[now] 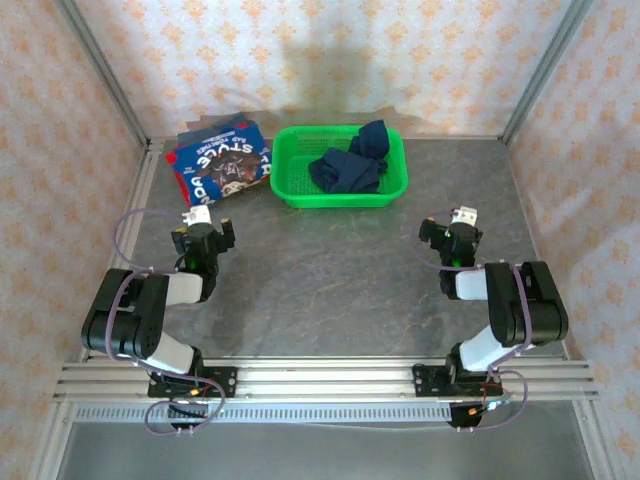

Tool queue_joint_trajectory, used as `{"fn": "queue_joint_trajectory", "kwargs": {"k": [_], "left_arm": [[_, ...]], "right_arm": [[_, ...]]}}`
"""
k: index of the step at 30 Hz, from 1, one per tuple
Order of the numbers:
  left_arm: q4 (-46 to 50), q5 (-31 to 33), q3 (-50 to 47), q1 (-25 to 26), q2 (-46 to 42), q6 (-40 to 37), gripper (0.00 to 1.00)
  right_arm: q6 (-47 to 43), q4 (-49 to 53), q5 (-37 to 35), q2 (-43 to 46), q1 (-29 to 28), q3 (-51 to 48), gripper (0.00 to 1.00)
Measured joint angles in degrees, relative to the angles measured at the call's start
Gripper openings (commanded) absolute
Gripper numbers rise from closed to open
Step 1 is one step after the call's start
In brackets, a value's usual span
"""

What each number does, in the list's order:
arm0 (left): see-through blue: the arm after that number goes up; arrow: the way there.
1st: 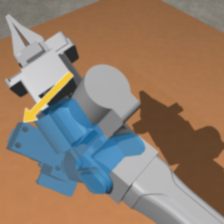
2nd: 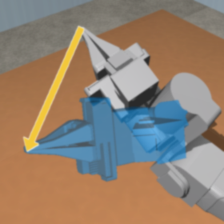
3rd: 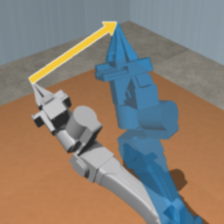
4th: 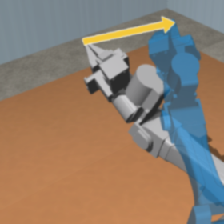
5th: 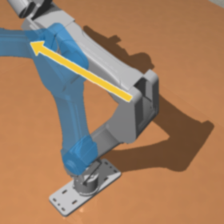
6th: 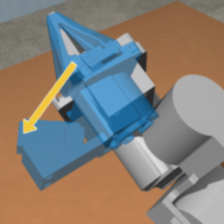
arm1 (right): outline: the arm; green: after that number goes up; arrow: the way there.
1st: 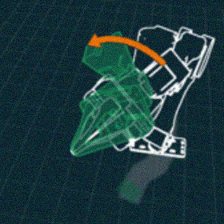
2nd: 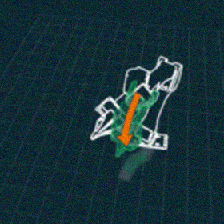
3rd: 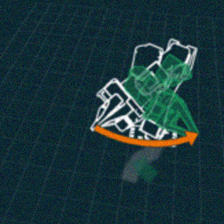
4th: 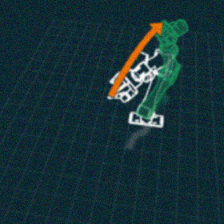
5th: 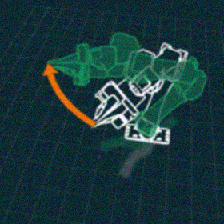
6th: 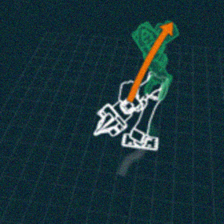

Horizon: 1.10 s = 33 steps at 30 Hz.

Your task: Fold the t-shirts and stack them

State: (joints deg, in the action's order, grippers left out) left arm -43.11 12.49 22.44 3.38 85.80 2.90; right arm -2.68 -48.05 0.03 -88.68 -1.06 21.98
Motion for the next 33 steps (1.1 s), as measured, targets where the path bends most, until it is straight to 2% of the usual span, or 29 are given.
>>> {"fn": "queue_joint_trajectory", "kwargs": {"k": [24, 26, 28, 33], "left_arm": [[0.04, -0.07, 0.02, 0.0, -0.02, -0.07, 1.0], [5.73, -0.68, 1.79, 0.02, -1.57, -0.52, 1.0], [14.75, -1.64, 5.88, 0.02, -5.6, -0.42, 1.0], [31.95, -3.65, 16.68, 1.49, -23.19, 2.45, 1.0]], "right_arm": [[0.0, 0.11, 0.02, 0.09, 0.0, 0.02, 0.99], [0.04, 5.53, 0.2, 2.43, -0.11, 1.14, 0.99], [1.53, 16.11, 0.28, 8.02, -0.31, 4.48, 0.99], [9.35, 39.26, 3.67, 22.45, -0.68, 17.66, 0.99]]}}
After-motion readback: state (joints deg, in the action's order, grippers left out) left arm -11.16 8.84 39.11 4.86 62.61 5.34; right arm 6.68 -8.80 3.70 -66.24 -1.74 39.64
